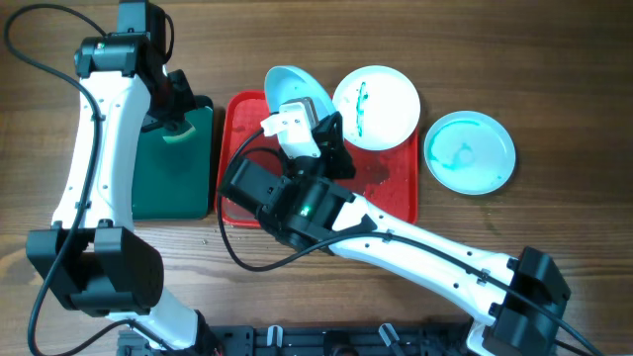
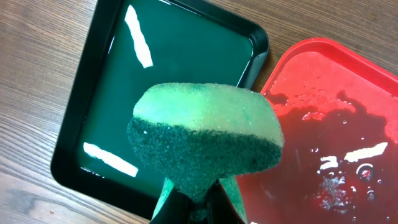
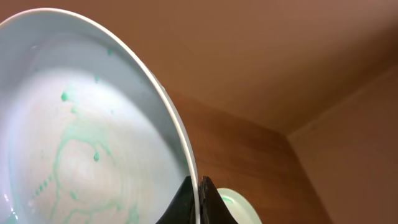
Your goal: Clean dirty plates on tray and stack at the side
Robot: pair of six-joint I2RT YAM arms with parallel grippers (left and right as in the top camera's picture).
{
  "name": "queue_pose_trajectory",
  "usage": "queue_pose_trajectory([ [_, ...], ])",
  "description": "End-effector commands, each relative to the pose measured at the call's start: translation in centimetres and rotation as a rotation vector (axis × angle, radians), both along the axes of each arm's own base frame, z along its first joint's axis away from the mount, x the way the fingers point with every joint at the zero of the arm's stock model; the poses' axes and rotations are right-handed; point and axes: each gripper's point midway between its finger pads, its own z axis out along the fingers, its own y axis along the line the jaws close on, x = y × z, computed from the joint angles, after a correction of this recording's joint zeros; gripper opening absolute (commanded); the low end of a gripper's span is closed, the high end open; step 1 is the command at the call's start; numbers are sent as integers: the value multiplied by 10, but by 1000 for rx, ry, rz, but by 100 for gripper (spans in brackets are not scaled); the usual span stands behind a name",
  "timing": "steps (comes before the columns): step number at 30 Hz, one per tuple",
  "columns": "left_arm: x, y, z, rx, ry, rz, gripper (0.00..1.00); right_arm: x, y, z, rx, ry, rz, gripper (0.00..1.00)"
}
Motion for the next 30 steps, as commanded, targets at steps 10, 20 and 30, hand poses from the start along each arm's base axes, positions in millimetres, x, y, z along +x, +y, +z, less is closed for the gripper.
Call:
queue_pose_trajectory([
  [10, 3, -15, -1, -98, -10, -3, 4, 27, -17, -42, 658, 653, 287, 4],
  [20, 12, -61, -10, -141, -15, -110, 4, 57, -216, -64, 1021, 669, -211, 4],
  [30, 22, -113, -20, -144, -35, -236, 4, 0, -358, -186, 1029, 587, -741, 4],
])
